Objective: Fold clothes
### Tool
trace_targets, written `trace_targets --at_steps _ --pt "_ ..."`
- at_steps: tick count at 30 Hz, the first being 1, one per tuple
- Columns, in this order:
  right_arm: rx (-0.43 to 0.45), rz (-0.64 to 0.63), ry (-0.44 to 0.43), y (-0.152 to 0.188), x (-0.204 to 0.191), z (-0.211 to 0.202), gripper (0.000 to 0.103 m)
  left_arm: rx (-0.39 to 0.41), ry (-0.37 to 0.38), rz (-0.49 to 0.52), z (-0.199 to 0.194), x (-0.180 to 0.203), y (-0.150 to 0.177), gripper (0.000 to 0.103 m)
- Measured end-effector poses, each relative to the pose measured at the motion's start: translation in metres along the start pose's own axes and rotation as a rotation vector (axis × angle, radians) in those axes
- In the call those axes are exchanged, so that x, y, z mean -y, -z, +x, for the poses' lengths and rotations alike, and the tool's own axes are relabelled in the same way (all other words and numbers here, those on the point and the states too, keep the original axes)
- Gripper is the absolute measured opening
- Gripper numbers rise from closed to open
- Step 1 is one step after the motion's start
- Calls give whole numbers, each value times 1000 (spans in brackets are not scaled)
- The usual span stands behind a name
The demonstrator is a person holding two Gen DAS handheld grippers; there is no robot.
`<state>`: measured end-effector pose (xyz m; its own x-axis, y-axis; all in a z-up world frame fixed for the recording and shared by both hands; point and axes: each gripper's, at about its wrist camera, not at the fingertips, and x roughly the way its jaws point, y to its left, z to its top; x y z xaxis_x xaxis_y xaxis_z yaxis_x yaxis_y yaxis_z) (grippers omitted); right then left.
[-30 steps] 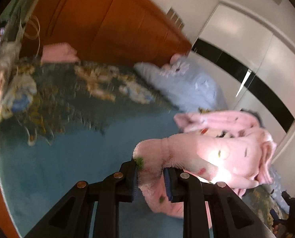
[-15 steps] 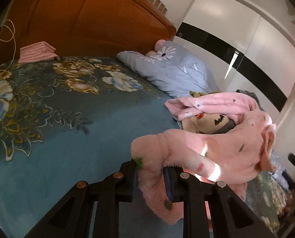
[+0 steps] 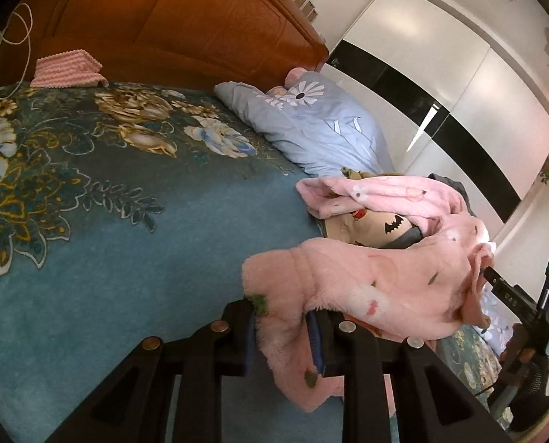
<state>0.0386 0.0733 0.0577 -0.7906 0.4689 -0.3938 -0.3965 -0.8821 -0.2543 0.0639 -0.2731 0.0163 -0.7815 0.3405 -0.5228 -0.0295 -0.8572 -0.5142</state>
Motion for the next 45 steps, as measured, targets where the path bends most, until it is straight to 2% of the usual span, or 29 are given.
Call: trace_targets --at_steps 4,8,12,15,20,21,25,29,30,33,41,45 --pt "-109 45 70 -6 11 27 103 -1 6 19 1 5 1 26" --pt "-105 68 148 -17 14 49 103 3 10 25 1 6 2 26" --pt "12 83 317 -33 32 39 103 13 16 28 -1 6 2 26" --pt "100 171 392 -42 72 16 103 20 21 30 -2 6 3 26" --pt "220 327 494 -53 162 -42 101 49 45 53 -10 12 5 26" --pt "228 354 505 -55 180 -53 101 55 52 58 -12 13 6 26" --pt "153 435 456 -52 241 -72 101 66 62 70 -21 17 11 26" --pt "163 531 465 -34 267 -93 99 104 65 62 -32 18 15 24" --pt "166 566 465 -30 276 -100 95 123 66 59 -36 16 14 24" --pt "202 610 477 -21 300 -128 92 182 73 44 -49 12 11 24" --pt "325 669 524 -3 365 -212 92 312 138 -85 -88 -23 -6 24" --pt "323 638 603 17 395 -246 92 307 164 -101 -94 -30 -10 24"
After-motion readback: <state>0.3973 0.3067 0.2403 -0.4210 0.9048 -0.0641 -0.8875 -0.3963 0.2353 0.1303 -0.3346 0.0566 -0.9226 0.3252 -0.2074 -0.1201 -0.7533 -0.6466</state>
